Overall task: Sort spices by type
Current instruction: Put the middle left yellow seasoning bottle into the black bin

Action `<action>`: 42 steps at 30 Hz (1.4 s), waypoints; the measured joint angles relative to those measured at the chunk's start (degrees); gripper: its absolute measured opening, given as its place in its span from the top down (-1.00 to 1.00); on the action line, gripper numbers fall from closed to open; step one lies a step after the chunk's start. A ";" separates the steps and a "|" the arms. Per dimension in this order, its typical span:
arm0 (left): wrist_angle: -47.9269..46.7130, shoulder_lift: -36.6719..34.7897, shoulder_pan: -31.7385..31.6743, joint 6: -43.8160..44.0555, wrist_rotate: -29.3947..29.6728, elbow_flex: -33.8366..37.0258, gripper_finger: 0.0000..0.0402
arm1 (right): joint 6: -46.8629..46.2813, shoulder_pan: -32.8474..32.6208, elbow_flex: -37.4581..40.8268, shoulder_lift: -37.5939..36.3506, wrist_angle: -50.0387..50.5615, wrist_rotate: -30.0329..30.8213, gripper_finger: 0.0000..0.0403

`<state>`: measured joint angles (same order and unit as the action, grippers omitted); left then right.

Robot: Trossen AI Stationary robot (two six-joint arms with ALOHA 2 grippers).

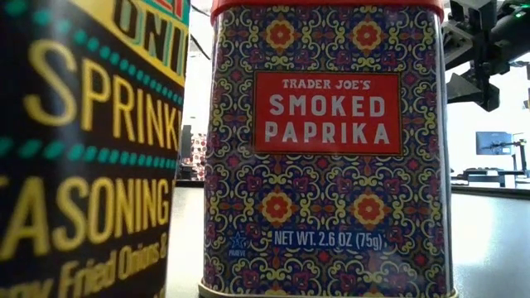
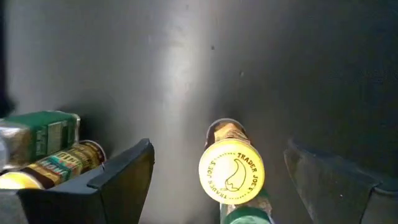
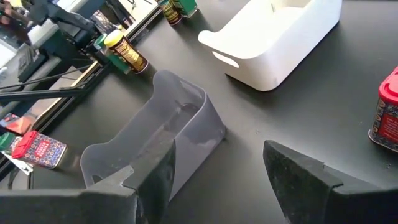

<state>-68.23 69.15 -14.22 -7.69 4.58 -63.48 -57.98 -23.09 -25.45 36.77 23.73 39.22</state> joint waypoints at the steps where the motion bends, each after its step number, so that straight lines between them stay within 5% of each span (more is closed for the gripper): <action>1: -0.68 0.95 0.00 -0.02 0.05 0.00 -0.71 | -0.01 0.00 0.00 0.02 0.01 0.00 -0.34; 18: -4.94 12.60 -0.92 -1.31 0.26 0.00 -0.71 | -0.02 0.00 0.00 0.02 0.22 0.00 -0.34; 42: -7.68 13.41 -0.93 -2.10 -1.25 0.00 -0.71 | -0.02 0.00 0.00 0.01 0.24 -0.01 -0.34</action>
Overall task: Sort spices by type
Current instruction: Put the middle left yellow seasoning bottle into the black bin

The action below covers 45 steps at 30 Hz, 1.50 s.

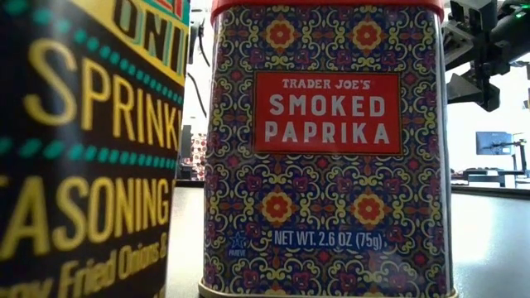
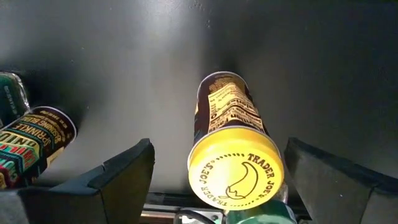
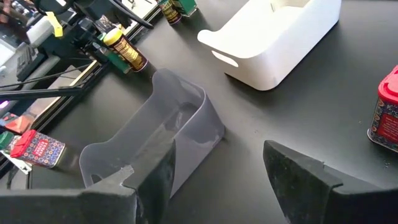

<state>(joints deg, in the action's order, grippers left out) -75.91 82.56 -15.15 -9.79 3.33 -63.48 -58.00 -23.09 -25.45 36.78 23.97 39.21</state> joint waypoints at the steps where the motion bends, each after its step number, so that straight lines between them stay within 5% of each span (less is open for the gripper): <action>1: -0.13 0.00 0.01 -0.05 0.00 0.01 -0.71 | 0.00 0.00 0.00 0.01 0.00 0.00 -0.34; 11: -0.23 0.04 -0.01 0.23 0.22 0.02 -0.69 | 0.00 0.00 0.00 -0.01 0.00 -0.01 -0.34; 33: -1.43 0.04 0.00 1.37 0.00 0.00 -0.19 | -0.02 0.00 0.00 0.02 0.00 -0.01 -0.34; 45: -1.56 0.09 -0.01 4.44 0.00 -0.64 -0.13 | -0.02 0.00 0.00 0.01 -0.01 -0.01 -0.34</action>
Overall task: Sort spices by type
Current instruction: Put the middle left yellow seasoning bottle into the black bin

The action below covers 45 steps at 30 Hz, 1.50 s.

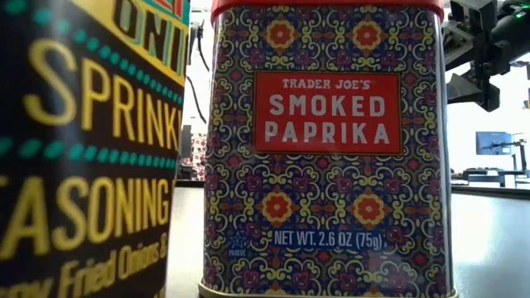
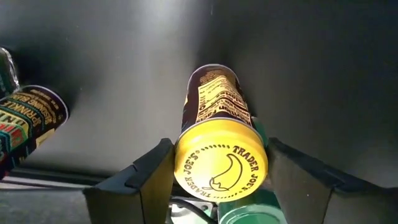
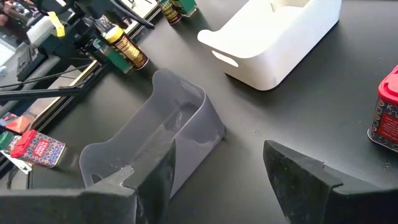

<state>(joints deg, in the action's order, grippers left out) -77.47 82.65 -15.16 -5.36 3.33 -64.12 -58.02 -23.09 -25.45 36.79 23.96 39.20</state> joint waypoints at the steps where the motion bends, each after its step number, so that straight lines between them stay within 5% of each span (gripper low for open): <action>1: 0.02 0.00 0.02 0.49 0.00 -0.56 -0.13 | 0.00 0.00 0.00 -0.01 0.01 0.00 -0.34; 20: -3.85 1.17 0.27 21.76 -0.01 -25.53 -0.13 | 0.02 -0.02 0.00 0.01 0.01 -0.35 -0.34; 37: -12.60 23.86 9.05 27.17 0.25 -60.65 -0.13 | 0.02 -0.13 0.00 0.01 2.12 -2.01 -0.34; 45: -12.56 32.10 14.28 31.92 -1.83 -69.83 -0.13 | 0.02 -0.13 0.00 -0.01 4.15 -1.99 -0.34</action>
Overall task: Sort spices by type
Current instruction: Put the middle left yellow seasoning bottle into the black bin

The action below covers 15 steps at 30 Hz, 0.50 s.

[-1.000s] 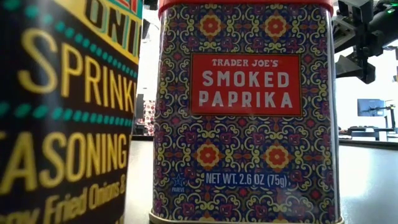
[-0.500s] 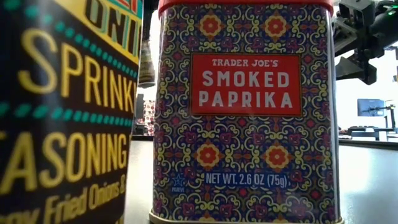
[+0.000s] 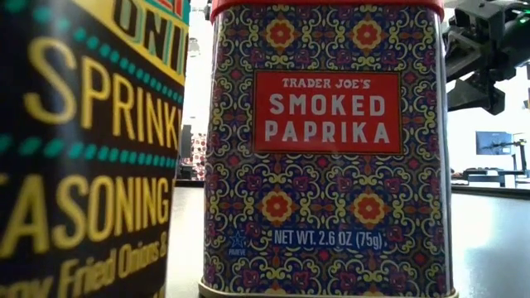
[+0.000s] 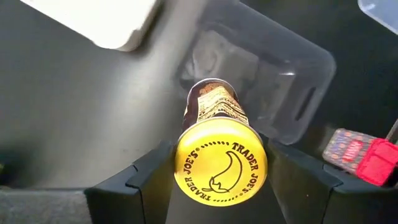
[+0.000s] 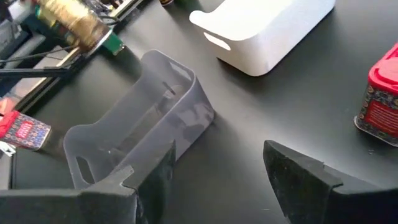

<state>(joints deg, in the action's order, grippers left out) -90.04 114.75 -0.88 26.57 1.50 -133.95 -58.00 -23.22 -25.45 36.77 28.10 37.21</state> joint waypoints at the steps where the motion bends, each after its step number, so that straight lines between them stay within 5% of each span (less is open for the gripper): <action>1: -0.02 1.00 0.57 0.79 0.04 -0.56 -0.13 | 0.00 0.00 0.00 0.00 0.22 0.00 -0.34; 15: 5.97 7.83 1.92 5.86 -1.42 -0.24 -0.13 | 0.00 -0.02 0.00 0.00 3.14 -4.68 -0.34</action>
<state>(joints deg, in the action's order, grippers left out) -84.07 122.59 1.04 32.42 0.08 -134.19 -58.00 -23.24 -25.45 36.78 31.25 32.53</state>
